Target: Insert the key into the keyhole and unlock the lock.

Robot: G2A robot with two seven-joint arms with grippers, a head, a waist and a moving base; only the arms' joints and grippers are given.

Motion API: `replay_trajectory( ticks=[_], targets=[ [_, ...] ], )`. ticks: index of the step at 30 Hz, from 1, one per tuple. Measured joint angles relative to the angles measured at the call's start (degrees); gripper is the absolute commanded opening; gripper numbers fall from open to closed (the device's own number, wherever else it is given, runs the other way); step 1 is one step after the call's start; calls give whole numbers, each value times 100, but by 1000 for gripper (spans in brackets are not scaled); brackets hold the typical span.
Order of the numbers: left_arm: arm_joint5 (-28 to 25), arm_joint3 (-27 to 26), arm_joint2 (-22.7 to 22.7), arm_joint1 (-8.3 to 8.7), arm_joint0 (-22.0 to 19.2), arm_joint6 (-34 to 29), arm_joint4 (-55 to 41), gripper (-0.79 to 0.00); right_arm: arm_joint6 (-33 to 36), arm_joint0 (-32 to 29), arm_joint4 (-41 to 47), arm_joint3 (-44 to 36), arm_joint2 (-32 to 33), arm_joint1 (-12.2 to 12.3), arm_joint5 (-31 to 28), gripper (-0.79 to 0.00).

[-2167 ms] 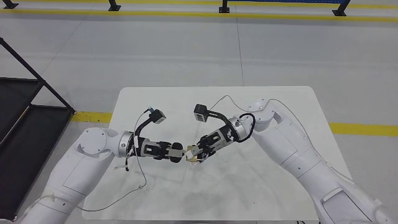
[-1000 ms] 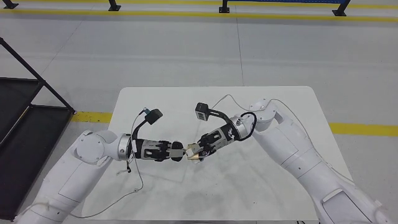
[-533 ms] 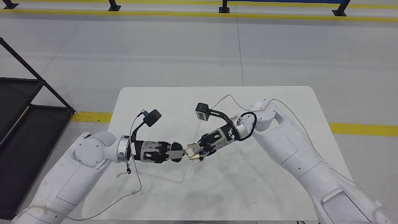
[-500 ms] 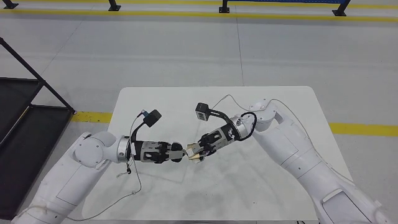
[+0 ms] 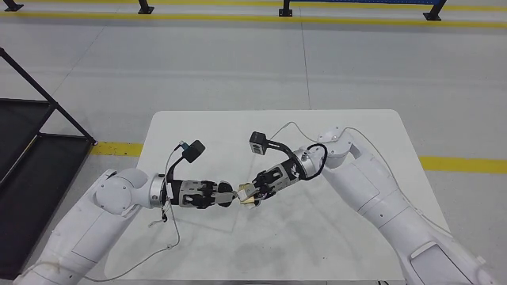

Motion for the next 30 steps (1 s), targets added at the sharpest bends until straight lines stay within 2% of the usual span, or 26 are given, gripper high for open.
replay_trajectory(
  ticks=[30],
  targets=[
    [-655,-242,-162,58,317,791,844,-785,0,0,0,0,0,0,0,-785]
  ],
)
